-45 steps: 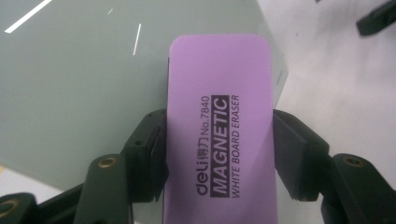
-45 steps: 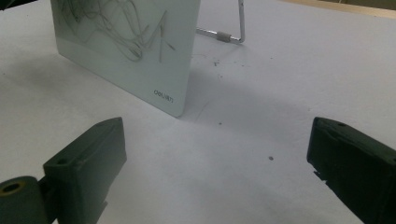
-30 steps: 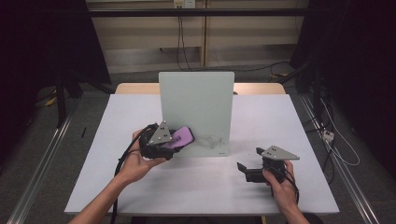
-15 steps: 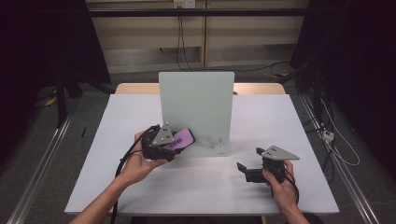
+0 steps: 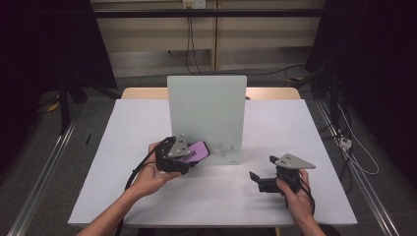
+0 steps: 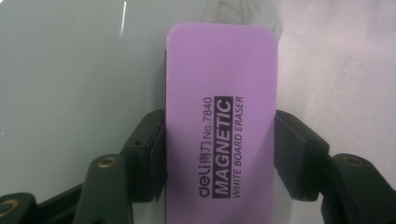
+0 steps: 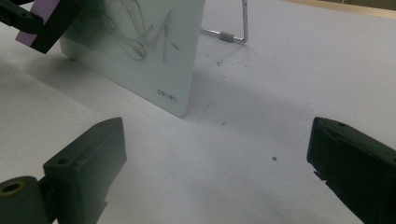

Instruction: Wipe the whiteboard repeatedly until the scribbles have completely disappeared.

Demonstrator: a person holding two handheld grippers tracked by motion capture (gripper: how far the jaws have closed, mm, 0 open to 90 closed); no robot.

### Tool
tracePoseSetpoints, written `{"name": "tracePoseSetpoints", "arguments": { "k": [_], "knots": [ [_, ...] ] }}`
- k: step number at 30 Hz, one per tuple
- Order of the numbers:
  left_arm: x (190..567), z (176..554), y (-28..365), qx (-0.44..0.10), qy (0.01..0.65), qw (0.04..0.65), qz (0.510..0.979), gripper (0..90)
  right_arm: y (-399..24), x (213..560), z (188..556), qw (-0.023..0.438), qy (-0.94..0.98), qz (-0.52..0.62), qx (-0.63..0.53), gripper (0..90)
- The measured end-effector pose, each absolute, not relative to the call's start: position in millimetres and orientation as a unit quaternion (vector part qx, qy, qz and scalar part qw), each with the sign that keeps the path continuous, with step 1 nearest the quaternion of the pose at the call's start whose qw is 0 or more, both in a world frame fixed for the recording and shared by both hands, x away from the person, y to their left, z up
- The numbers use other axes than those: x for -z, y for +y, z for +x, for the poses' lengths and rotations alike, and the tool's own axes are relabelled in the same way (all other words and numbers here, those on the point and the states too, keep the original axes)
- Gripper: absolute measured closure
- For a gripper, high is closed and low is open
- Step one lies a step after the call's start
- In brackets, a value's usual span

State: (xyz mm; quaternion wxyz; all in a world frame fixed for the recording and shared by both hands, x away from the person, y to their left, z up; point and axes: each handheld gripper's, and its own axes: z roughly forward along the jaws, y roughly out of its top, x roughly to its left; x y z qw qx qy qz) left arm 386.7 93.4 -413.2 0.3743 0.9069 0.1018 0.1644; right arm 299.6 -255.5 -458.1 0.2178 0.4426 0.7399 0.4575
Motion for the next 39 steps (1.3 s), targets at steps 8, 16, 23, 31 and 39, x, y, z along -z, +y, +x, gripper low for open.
{"name": "tracePoseSetpoints", "arguments": {
  "k": [8,16,23,31,39],
  "knots": [
    [414,388,92,-0.153,0.100,0.375,0.909,40.7,-256,458,300,0.218,0.740,0.442,-0.458,4.7],
    [388,397,117,-0.179,0.132,0.414,0.883,40.7,-256,458,300,0.218,0.740,0.442,-0.458,4.7],
    [378,401,133,-0.191,0.148,0.424,0.873,40.7,-256,458,300,0.215,0.740,0.443,-0.458,4.7],
    [393,396,120,-0.179,0.132,0.404,0.887,40.5,-256,458,300,0.217,0.741,0.441,-0.458,4.7],
    [404,394,105,-0.169,0.116,0.387,0.899,40.2,-256,458,299,0.216,0.741,0.441,-0.458,4.7]
  ]
}}
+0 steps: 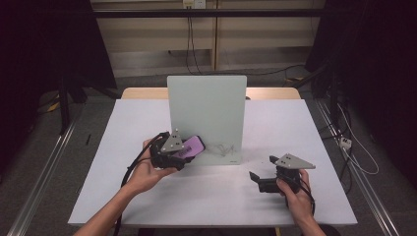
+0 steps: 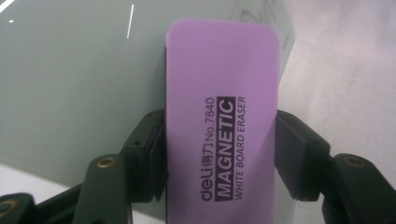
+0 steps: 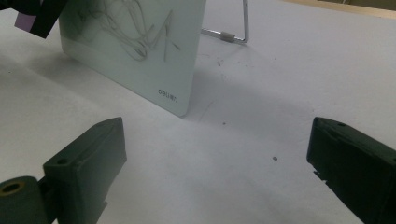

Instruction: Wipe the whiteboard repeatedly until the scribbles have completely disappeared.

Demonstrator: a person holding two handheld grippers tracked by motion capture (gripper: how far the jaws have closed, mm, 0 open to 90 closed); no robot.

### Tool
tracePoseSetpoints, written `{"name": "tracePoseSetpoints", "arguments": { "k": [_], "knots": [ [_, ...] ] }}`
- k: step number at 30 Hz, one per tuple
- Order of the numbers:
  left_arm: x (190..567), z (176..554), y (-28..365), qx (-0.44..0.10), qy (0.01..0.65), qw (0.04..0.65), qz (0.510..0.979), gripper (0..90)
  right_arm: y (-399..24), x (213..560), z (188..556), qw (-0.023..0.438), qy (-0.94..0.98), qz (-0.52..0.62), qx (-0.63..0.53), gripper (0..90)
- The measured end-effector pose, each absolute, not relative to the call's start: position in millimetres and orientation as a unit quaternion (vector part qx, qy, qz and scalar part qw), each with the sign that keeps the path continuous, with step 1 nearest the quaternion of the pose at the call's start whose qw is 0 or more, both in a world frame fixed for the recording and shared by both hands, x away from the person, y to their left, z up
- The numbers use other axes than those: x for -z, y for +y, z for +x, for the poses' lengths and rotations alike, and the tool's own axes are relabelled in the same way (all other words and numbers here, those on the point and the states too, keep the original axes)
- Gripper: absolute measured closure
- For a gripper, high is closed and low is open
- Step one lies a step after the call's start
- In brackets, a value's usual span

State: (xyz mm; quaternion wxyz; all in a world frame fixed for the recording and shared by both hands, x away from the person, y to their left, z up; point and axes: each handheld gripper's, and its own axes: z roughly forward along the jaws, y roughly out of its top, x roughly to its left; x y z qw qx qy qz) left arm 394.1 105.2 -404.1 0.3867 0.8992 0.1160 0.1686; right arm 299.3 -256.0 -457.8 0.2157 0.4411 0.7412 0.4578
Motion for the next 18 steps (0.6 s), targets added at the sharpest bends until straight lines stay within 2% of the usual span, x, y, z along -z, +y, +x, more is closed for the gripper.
{"name": "tracePoseSetpoints", "arguments": {
  "k": [18],
  "knots": [
    [420,389,72,-0.140,0.090,0.376,0.912,40.4,-256,458,300,0.217,0.741,0.442,-0.458,4.7]
  ]
}}
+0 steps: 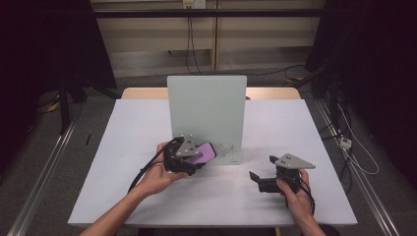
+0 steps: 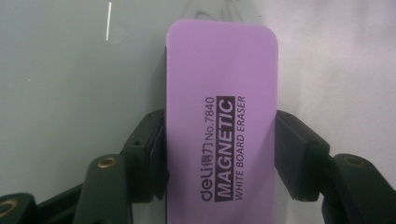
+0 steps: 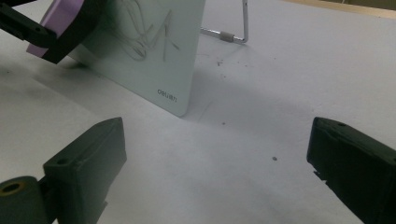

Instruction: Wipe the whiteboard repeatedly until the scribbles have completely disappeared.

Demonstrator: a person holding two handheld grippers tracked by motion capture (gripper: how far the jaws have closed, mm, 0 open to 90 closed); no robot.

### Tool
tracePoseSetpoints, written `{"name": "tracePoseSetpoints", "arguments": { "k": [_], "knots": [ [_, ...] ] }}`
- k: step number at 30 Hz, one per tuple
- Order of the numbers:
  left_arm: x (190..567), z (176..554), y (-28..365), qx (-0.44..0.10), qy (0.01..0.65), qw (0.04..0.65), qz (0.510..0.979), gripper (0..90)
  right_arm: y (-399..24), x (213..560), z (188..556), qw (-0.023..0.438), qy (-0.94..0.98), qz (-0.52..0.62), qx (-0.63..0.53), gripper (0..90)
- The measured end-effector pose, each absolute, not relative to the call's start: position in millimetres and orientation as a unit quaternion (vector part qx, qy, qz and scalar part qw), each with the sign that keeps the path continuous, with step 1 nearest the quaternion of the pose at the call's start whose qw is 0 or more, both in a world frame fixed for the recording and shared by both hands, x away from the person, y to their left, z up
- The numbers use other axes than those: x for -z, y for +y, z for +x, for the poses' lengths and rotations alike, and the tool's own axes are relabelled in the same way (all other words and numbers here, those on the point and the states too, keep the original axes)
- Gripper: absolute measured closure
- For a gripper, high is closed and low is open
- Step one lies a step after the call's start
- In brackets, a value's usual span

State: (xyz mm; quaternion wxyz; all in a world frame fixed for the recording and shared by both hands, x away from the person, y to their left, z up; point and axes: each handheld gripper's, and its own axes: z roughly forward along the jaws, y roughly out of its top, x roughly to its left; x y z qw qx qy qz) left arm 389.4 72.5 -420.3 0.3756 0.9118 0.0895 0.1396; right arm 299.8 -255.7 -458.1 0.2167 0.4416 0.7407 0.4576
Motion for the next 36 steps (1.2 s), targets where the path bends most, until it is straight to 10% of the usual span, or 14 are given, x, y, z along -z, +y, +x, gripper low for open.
{"name": "tracePoseSetpoints", "arguments": {
  "k": [36],
  "knots": [
    [402,397,95,-0.160,0.110,0.402,0.895,40.4,-255,458,300,0.216,0.742,0.441,-0.457,4.7]
  ]
}}
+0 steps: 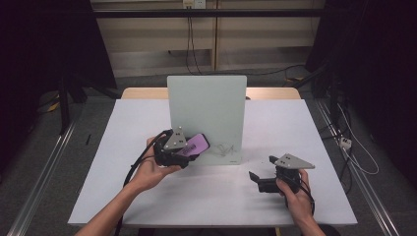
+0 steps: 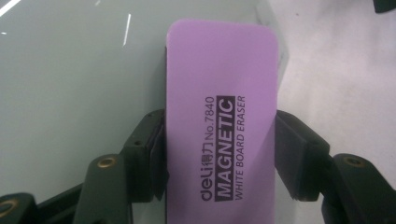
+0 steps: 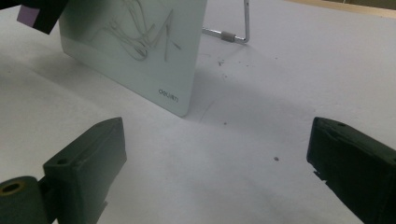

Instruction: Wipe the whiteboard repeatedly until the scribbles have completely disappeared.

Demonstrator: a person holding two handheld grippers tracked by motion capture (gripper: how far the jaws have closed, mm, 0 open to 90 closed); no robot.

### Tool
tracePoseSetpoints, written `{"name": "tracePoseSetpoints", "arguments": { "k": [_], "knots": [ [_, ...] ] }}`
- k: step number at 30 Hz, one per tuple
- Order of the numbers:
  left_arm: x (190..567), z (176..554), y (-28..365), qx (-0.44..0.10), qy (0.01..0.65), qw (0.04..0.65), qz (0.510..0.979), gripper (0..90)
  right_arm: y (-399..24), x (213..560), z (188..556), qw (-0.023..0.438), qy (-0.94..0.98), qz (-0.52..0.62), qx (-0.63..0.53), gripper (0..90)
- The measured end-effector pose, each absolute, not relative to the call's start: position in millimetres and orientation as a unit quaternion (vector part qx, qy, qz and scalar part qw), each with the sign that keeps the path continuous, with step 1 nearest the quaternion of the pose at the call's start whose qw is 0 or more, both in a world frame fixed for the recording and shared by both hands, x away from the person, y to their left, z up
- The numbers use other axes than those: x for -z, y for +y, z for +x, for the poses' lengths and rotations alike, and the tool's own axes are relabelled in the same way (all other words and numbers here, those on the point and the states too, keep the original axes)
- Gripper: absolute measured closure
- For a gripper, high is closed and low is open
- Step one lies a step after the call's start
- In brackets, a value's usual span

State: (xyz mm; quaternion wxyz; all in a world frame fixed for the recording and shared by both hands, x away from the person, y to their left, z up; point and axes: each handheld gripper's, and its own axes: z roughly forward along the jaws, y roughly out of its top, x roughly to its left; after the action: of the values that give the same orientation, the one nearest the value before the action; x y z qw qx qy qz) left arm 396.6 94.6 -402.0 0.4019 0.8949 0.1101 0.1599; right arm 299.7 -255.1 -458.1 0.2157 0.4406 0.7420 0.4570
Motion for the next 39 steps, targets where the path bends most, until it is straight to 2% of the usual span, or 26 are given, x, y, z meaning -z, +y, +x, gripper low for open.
{"name": "tracePoseSetpoints", "arguments": {
  "k": [23,28,36,39],
  "knots": [
    [429,387,46,-0.129,0.053,0.368,0.919,40.5,-256,458,300,0.215,0.740,0.443,-0.458,4.7],
    [421,391,50,-0.129,0.058,0.377,0.915,40.5,-255,458,300,0.216,0.742,0.440,-0.457,4.7],
    [384,407,77,-0.151,0.100,0.436,0.881,40.5,-256,458,300,0.216,0.742,0.441,-0.457,4.6],
    [385,406,77,-0.155,0.098,0.434,0.882,40.4,-255,458,300,0.216,0.741,0.442,-0.457,4.7]
  ]
}}
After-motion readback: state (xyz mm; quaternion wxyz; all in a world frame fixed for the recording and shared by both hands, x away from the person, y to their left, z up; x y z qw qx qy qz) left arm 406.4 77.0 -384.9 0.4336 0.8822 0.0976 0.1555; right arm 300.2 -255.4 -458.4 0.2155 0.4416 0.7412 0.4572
